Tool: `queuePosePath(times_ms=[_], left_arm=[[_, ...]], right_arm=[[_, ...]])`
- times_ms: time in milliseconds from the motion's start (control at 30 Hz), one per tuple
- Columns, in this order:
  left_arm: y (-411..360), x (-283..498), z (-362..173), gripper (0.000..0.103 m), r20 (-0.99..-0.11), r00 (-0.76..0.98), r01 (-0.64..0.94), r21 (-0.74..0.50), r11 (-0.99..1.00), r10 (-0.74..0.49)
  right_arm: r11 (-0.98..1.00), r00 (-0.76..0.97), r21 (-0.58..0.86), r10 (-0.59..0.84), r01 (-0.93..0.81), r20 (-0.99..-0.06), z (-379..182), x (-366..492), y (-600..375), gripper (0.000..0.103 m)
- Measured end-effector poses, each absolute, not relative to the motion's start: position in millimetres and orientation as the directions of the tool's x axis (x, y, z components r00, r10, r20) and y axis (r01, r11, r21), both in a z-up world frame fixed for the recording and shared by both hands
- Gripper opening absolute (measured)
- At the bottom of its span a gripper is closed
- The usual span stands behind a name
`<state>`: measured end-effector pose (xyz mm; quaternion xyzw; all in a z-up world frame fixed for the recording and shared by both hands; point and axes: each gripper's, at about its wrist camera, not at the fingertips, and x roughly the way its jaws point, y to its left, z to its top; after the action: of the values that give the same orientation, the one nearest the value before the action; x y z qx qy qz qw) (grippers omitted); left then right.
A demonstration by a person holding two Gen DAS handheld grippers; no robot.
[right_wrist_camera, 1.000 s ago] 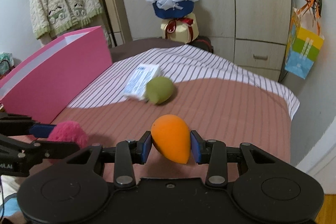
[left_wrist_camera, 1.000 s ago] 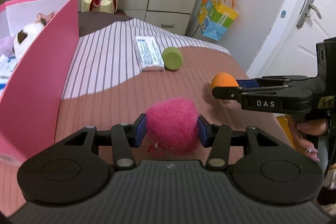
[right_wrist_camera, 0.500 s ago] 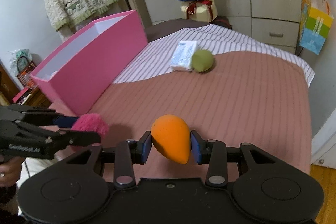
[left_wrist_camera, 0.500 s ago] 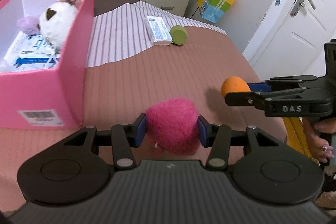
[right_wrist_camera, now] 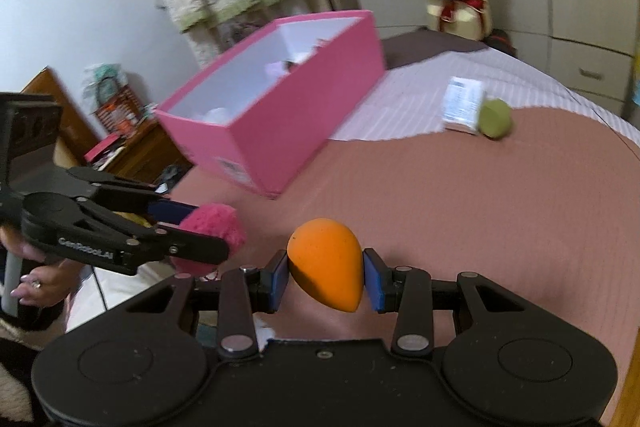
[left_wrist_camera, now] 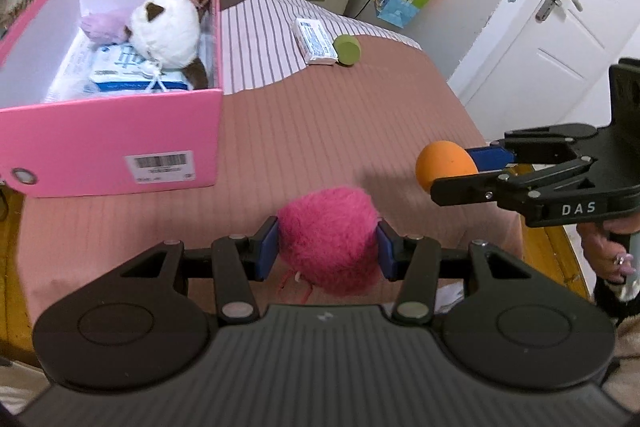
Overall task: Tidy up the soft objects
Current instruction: 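Carry the pink pompom and orange sponge in both grippers over the pink box, then lower the pompom and sponge into the box and open both grippers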
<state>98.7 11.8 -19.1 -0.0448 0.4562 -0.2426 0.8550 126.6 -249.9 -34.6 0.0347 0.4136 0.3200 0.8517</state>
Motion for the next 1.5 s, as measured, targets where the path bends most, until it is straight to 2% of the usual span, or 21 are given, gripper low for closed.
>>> queuePosePath(times_ms=[233,467,767,967,1133,1333,1500], left_arm=[[37,80,12,0.048,-0.730,0.529,0.392,-0.243,0.887,-0.433],[68,79,44,0.048,-0.663,0.627,0.374,-0.206,0.904,-0.410],[93,116,61,0.048,-0.604,0.705,0.322,-0.196,0.926,-0.373],[112,157,62,0.049,-0.576,0.773,0.217,-0.152,0.964,-0.265],[120,207,46,0.049,-0.606,0.777,0.133,-0.102,0.986,-0.168],[127,260,13,0.049,-0.699,0.701,0.087,-0.111,0.990,-0.140],[124,277,-1,0.049,-0.732,0.673,0.072,-0.074,0.995,-0.103]], right_arm=[[0.724,0.426,0.308,0.637,-0.617,-0.643,-4,112,-219,0.046],[0.679,0.452,0.264,0.680,-0.685,-0.577,24,113,-191,0.046],[0.648,0.503,0.151,0.699,-0.747,-0.508,35,150,-148,0.046],[0.641,0.531,0.105,0.707,-0.761,-0.467,42,189,-127,0.046],[0.627,0.520,0.054,0.688,-0.777,-0.507,27,231,-98,0.046],[0.580,0.442,0.027,0.648,-0.814,-0.620,-3,279,-61,0.046],[0.549,0.379,0.043,0.630,-0.835,-0.678,-21,298,-43,0.047]])
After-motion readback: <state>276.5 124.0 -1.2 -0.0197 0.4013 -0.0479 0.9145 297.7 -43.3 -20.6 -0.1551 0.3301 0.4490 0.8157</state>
